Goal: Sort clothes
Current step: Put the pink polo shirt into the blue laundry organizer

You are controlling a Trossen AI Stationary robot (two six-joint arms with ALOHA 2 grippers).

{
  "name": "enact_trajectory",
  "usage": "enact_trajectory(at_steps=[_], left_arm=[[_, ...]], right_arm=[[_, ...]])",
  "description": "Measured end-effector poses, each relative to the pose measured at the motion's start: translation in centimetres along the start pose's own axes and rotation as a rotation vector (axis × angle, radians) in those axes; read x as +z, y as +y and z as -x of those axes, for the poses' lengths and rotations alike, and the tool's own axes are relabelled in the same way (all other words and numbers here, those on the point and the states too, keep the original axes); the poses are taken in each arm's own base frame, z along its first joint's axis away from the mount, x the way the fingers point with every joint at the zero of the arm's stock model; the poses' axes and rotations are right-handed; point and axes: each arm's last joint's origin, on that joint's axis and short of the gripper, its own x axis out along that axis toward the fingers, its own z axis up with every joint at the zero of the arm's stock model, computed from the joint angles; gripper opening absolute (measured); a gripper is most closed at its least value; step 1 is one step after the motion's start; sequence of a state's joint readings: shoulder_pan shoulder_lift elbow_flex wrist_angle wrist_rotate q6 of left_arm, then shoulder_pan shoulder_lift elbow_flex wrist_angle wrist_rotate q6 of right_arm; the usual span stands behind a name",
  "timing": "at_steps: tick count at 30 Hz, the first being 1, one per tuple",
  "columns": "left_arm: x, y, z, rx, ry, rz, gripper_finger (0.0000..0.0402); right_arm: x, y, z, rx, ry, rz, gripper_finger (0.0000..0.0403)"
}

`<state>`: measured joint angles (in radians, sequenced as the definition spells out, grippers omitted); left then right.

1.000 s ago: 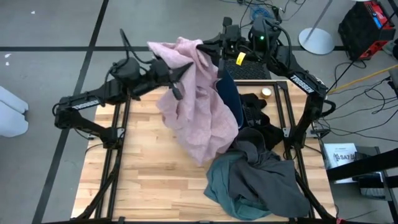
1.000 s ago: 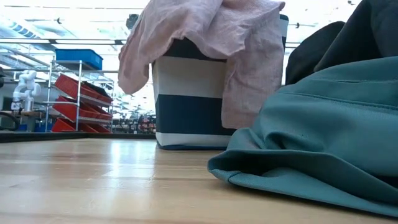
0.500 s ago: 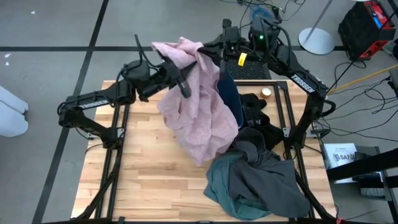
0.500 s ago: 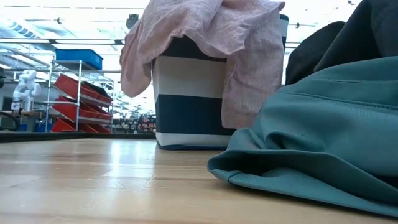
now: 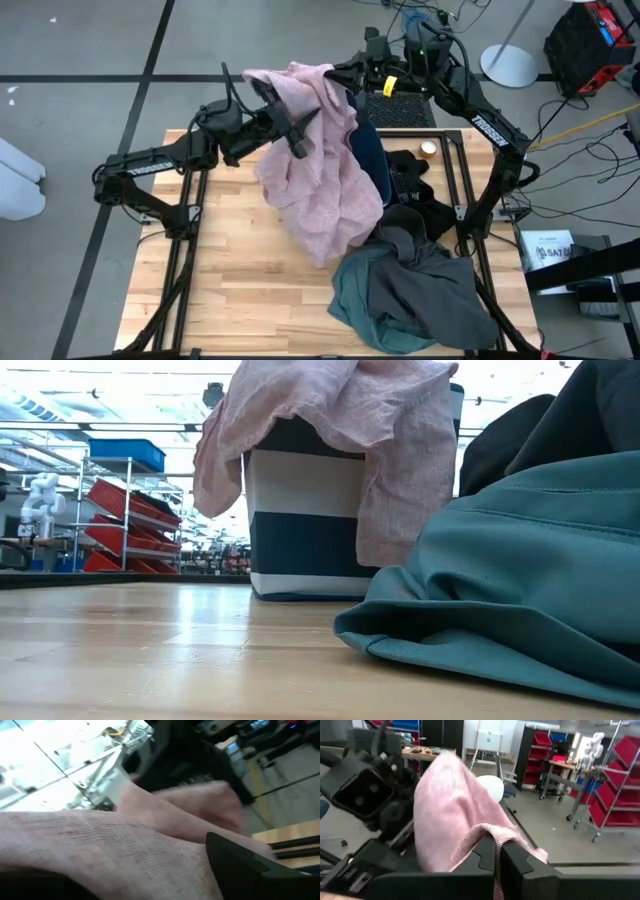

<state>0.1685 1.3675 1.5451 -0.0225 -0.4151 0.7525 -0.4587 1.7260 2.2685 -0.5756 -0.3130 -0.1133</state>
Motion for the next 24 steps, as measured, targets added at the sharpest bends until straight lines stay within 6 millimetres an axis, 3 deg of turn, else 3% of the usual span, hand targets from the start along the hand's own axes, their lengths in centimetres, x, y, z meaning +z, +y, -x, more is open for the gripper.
enact_trajectory(at_steps=[11,17,24], left_arm=[[-2.1,-1.5,-4.0,0.082,0.037,-0.063,0.0235],[-1.2,-1.3,-3.7,0.085,-0.052,-0.047,0.0235],[-0.6,-2.5,-3.1,-0.003,-0.080,-0.173,0.0235]], right_arm=[[-0.1,1.6,-0.7,0.147,-0.001,-0.002,0.0000],[-1.1,1.2,0.0,0.082,0.118,0.006,0.0000],[-1.1,1.1,0.2,0.058,0.131,0.035,0.0000]])
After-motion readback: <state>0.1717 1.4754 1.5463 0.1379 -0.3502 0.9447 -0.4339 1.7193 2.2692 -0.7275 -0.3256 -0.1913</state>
